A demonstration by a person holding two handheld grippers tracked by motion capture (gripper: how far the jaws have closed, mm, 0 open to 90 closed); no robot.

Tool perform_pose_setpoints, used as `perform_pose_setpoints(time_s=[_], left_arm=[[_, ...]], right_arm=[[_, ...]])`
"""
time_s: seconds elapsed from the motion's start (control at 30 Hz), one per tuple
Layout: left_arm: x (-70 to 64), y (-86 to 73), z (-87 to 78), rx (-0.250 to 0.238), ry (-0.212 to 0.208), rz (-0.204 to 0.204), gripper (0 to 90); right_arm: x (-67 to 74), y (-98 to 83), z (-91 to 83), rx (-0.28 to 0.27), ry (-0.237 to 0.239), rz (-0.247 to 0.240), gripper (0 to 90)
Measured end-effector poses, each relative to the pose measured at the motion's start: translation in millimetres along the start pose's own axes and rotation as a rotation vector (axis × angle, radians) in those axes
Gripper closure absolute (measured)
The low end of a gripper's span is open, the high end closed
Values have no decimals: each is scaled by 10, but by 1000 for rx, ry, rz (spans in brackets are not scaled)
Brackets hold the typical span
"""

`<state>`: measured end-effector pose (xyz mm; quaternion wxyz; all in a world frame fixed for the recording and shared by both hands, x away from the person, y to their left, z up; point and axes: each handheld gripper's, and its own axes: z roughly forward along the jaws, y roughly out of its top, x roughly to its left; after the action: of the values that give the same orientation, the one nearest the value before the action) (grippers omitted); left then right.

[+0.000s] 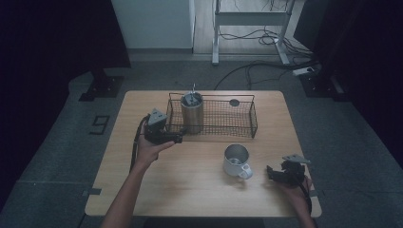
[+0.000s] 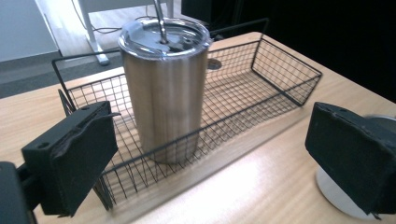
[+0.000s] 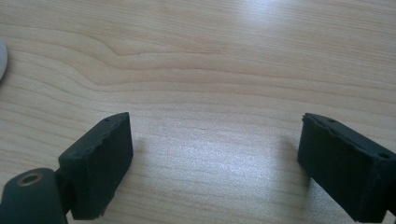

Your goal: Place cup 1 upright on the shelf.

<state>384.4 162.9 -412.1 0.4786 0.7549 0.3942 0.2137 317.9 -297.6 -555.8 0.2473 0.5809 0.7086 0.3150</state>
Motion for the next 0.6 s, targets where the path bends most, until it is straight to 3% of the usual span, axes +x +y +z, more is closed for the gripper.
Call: perform_pose_setpoints(time_s=[0.4,0.6], left_arm=[[-76,-360,-254,12,-21,-31,39],[-86,-590,-328,26,-2,-52,50]], right_arm=[[-1,-1,-1,0,-1,-1,103],[-1,-1,-1,0,-1,-1,104]])
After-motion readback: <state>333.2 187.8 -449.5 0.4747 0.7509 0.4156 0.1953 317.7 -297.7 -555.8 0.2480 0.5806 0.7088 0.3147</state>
